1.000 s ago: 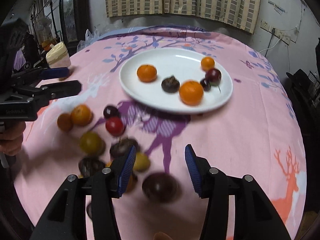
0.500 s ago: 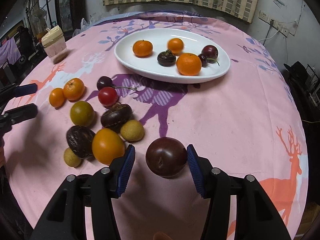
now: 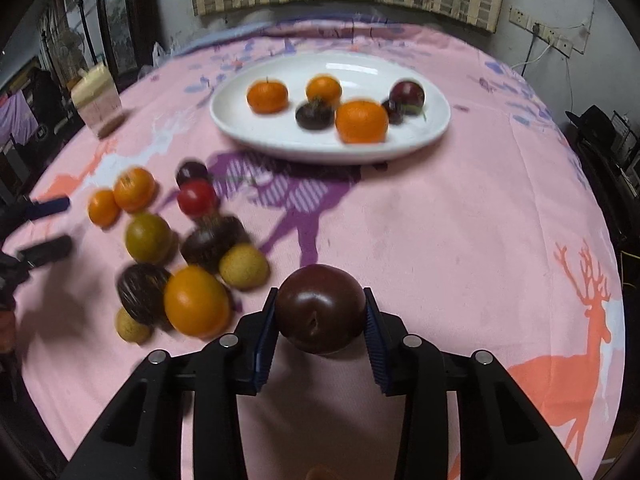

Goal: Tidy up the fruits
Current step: 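Grasp a dark plum with the right tool while the left tool grasps a small mandarin, then place the plum and mandarin on the white plate and open both tools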

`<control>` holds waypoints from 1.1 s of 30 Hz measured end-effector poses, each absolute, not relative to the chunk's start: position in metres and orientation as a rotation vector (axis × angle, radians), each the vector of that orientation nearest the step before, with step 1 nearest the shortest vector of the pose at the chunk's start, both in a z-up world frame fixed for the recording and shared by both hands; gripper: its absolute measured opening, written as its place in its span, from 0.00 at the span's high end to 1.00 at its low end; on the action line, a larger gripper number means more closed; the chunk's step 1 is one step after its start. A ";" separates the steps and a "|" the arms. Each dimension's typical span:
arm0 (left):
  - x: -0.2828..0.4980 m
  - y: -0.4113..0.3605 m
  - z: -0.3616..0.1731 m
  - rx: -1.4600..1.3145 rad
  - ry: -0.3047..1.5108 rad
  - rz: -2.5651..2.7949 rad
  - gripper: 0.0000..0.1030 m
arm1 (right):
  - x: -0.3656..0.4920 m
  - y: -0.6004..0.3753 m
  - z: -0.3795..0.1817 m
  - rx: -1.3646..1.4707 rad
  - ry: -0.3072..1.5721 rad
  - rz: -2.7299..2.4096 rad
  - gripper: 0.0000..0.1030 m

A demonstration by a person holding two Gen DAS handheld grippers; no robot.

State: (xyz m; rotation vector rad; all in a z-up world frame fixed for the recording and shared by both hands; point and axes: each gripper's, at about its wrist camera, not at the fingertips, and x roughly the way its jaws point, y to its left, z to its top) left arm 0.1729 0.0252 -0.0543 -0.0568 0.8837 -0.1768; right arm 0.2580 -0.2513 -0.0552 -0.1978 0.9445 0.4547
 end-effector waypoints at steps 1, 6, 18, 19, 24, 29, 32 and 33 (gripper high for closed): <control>0.174 0.028 -0.057 -0.057 0.889 -0.171 0.22 | 0.258 -0.248 -0.049 -0.185 0.931 0.473 0.61; 0.188 0.040 -0.069 -0.084 0.919 -0.164 0.39 | 0.261 -0.206 -0.019 -0.179 0.860 0.635 0.62; 0.218 0.037 -0.079 -0.062 0.956 -0.198 0.65 | 0.295 -0.150 -0.022 -0.191 0.868 0.720 0.61; 0.218 0.036 -0.079 -0.053 0.955 -0.197 0.65 | 0.297 -0.150 -0.024 -0.191 0.871 0.715 0.61; 0.221 0.038 -0.060 -0.078 0.914 -0.213 0.65 | 0.316 -0.166 -0.024 -0.161 0.876 0.653 0.61; 0.270 0.024 -0.011 -0.115 0.795 -0.244 0.65 | 0.350 -0.183 -0.024 -0.115 0.867 0.522 0.61; 0.313 0.003 -0.003 -0.114 0.784 -0.254 0.65 | 0.368 -0.193 -0.027 -0.090 0.871 0.466 0.61; 0.331 -0.005 -0.003 -0.114 0.788 -0.253 0.65 | 0.375 -0.195 -0.028 -0.083 0.874 0.452 0.61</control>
